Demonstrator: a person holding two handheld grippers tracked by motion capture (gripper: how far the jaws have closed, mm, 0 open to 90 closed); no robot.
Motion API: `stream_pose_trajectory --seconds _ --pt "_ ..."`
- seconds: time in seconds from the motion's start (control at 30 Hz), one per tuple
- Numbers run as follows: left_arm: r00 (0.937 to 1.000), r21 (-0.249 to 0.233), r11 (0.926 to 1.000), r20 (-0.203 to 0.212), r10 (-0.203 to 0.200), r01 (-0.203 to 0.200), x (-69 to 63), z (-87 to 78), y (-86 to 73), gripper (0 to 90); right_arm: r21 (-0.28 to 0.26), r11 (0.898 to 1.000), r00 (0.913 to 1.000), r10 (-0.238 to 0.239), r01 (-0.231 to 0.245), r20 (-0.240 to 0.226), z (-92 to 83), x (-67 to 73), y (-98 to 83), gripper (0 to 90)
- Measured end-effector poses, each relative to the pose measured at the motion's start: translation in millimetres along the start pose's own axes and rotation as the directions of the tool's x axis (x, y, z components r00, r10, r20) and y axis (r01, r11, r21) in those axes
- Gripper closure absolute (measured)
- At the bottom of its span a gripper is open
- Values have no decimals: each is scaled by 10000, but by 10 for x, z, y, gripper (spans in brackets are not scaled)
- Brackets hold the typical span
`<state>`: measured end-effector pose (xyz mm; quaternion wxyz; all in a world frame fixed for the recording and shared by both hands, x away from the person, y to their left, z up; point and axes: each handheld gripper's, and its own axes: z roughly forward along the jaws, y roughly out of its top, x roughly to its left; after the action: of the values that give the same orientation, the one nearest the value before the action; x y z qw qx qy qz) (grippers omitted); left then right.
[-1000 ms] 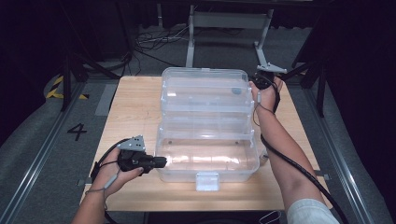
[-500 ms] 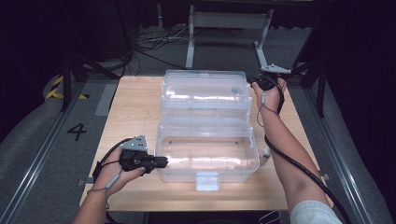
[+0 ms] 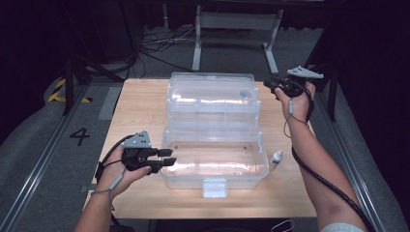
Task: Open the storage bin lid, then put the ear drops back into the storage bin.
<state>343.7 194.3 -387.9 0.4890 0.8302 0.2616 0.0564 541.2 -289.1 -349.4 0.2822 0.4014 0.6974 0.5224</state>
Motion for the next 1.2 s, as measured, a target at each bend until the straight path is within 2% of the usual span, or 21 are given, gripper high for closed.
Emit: stream_pose_trajectory --seconds 0.03,0.1,0.13,0.23,0.33,0.5,0.57,0.8,0.83,0.87,1.0,1.07,1.13,1.2 --pt "10000 0 10000 0 0 0 0 0 0 555 -68 9999 9999 85 -86 -103 -75 3 -11 607" --pt "9992 -292 9996 -411 -30 18 39 -34 4 529 -92 9999 9999 40 -41 -137 -133 4 -21 603" --pt "9976 -320 9995 -686 -45 23 57 -61 6 516 -93 10000 9997 -3 0 -244 -258 17 -40 596" --pt "9938 -536 9984 -1086 -238 180 93 -126 -3 488 -114 9999 9995 -124 120 -305 -348 25 -46 590" --pt "9869 -587 9975 -1542 -479 393 145 -193 -38 468 -226 9997 9985 -98 86 -538 -507 50 -41 569" --pt "9711 -201 9967 -2244 -814 789 210 -273 -88 444 -211 9994 9970 -304 290 -706 -727 110 -50 556" --pt "9674 -155 9956 -2354 -931 921 226 -296 -104 441 -168 9992 9968 -373 362 -706 -794 125 -59 547" --pt "9628 -322 9933 -2441 -1159 1114 279 -360 -148 424 -56 9986 9949 -529 526 -862 -977 143 -79 529" --pt "9596 -380 9923 -2526 -1241 1183 304 -380 -163 422 38 9985 9943 -539 545 -918 -1024 142 -86 528" --pt "9596 -380 9923 -2526 -1241 1183 304 -380 -163 418 38 9985 9943 -539 545 -918 -1024 142 -86 528" --pt "9524 -265 9924 -2789 -1230 1205 335 -402 -190 411 216 9961 9914 -831 857 -1007 -1126 155 -81 524" --pt "9471 -198 9921 -2957 -1245 1243 338 -405 -199 403 309 9928 9890 -1121 1156 -968 -1196 178 -61 525" --pt "9386 -17 9923 -3243 -1177 1238 326 -410 -191 396 369 9914 9868 -1207 1253 -1084 -1250 197 -40 525" --pt "9360 -61 9903 -3256 -1335 1391 314 -412 -190 379 472 9890 9837 -1334 1399 -1207 -1297 215 -20 524"
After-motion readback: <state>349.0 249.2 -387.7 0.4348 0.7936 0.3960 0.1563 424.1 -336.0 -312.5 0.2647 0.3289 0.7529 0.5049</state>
